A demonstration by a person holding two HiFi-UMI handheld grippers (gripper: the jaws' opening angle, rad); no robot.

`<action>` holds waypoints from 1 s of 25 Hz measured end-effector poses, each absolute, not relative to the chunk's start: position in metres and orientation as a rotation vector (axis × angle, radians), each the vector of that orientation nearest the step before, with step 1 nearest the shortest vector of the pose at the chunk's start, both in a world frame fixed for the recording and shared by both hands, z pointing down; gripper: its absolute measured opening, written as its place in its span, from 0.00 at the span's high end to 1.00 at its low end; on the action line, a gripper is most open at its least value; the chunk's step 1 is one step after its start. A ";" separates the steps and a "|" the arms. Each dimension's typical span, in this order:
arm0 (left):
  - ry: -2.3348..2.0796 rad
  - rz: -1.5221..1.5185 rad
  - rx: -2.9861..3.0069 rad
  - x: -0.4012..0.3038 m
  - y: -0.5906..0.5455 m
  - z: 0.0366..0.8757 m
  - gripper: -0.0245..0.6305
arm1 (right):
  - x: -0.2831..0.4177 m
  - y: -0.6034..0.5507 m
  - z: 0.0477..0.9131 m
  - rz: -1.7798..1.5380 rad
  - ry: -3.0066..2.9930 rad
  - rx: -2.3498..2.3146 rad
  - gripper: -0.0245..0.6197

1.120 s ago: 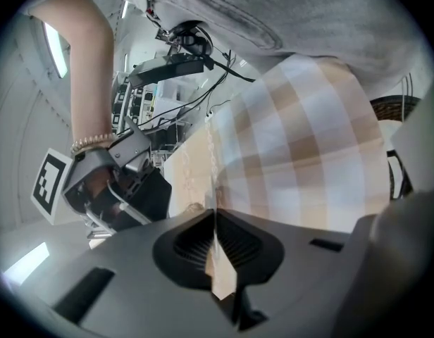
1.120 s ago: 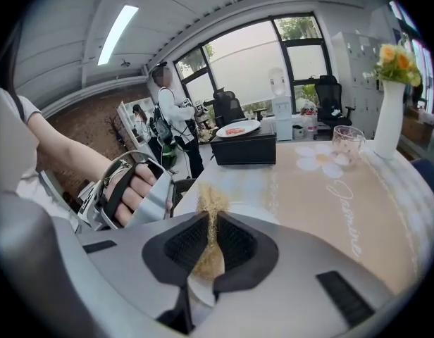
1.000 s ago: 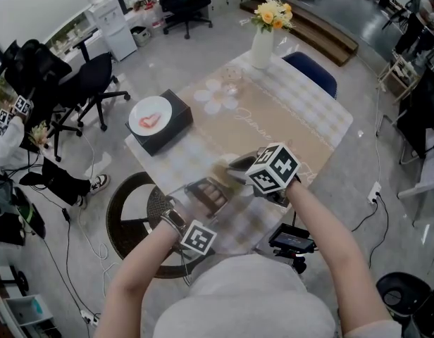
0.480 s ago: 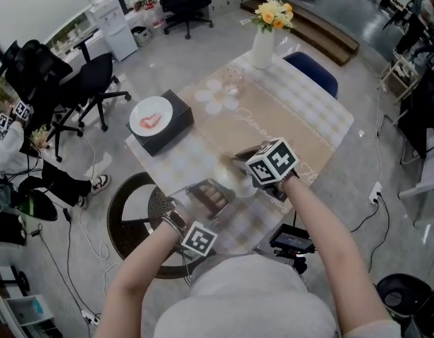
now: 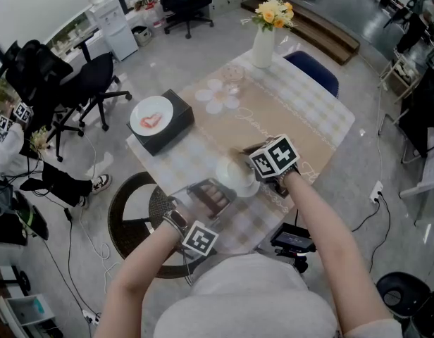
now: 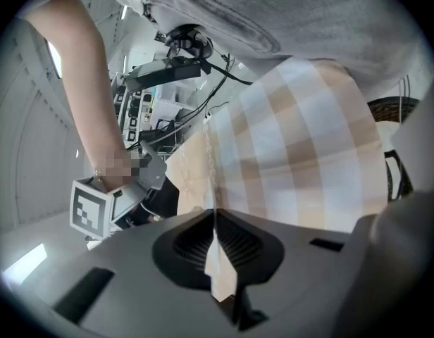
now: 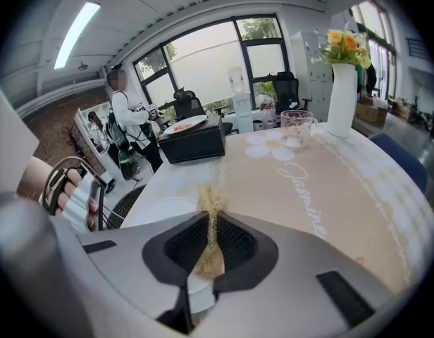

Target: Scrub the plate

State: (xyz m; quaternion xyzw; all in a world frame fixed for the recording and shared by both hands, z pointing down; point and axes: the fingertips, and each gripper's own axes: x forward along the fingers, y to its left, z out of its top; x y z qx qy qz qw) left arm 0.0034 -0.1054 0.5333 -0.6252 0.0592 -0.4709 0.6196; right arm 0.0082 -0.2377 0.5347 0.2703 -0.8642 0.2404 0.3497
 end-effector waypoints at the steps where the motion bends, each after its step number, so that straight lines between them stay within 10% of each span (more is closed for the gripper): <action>1: 0.135 -1.083 -1.438 0.003 -0.105 0.533 0.94 | 0.010 -0.239 0.536 0.626 -2.234 0.709 0.90; 25: 0.127 -1.081 -1.426 0.005 -0.104 0.533 0.94 | 0.035 -0.239 0.526 0.653 -2.291 0.820 0.90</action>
